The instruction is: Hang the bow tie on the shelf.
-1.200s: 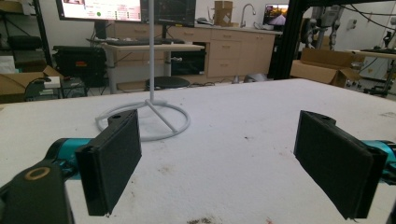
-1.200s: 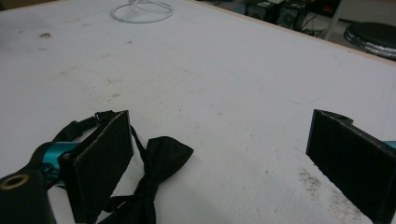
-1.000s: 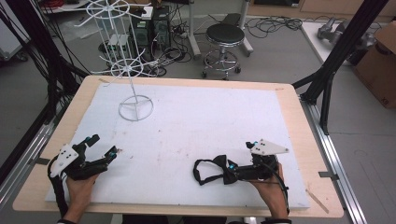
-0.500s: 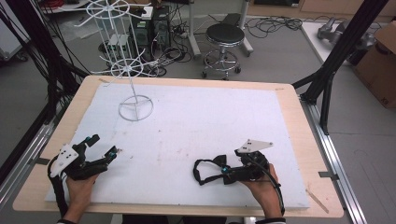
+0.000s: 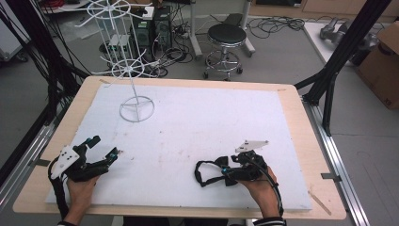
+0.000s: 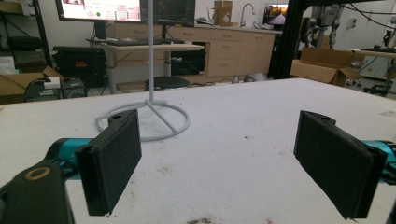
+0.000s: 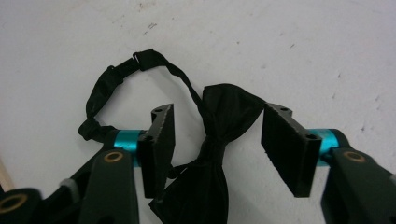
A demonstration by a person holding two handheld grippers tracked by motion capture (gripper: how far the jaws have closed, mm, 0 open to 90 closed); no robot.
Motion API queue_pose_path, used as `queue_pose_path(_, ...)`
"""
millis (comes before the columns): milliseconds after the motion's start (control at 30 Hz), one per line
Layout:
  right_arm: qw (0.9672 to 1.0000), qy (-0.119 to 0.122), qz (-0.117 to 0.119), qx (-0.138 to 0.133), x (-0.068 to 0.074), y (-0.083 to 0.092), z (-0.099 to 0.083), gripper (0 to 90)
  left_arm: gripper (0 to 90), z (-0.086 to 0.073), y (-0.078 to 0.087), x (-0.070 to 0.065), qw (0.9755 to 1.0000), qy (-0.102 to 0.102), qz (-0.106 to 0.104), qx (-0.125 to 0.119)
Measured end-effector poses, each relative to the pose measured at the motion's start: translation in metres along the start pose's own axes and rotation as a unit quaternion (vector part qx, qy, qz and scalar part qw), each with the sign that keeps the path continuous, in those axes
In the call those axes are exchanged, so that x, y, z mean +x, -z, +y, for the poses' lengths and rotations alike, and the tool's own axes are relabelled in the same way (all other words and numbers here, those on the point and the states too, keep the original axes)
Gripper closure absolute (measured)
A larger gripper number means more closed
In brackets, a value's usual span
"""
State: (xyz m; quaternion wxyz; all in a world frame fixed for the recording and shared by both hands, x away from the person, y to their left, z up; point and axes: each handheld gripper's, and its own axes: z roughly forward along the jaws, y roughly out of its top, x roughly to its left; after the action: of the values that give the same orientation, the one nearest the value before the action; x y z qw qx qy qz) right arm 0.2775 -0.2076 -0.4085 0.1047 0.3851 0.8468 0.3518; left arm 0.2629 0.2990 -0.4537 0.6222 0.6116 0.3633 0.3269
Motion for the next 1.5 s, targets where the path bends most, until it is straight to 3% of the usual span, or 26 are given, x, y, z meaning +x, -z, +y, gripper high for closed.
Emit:
queue_pose_path(200,0.9998,0.001,-0.004,0.018,0.001,-0.008,0.001,46.4,15.3,0.0,0.0,0.0,1.0,0.001,0.0,-0.001)
queue_pose_path(600,0.9987,-0.032,-0.019,0.036,-0.001,-0.017,-0.001,46.2,15.3,0.0,0.0,0.0,1.0,0.004,-0.001,0.0)
queue_pose_path(733,0.9983,-0.032,-0.021,0.044,-0.001,-0.02,-0.001,49.7,15.3,0.0,0.0,0.0,1.0,0.003,-0.001,-0.001)
queue_pose_path(867,0.997,-0.053,-0.023,0.051,-0.003,-0.022,-0.001,55.8,15.3,0.0,0.0,0.0,1.0,0.004,-0.001,-0.001)
queue_pose_path(1100,0.9959,-0.065,-0.019,0.059,-0.004,-0.025,-0.001,63.0,15.3,0.0,0.0,0.0,1.0,0.004,-0.001,-0.001)
queue_pose_path(1333,0.9958,-0.064,-0.025,0.06,-0.003,-0.025,-0.001,65.1,15.3,0.0,0.0,0.0,1.0,0.003,-0.001,0.0)
queue_pose_path(1367,0.9957,-0.064,-0.033,0.059,-0.003,-0.025,-0.001,70.9,15.3,0.0,0.0,0.0,1.0,0.004,-0.001,-0.001)
queue_pose_path(1500,0.9956,-0.063,-0.034,0.061,-0.001,-0.025,0.0,74.8,15.3,0.0,0.0,0.0,1.0,0.004,-0.001,-0.001)
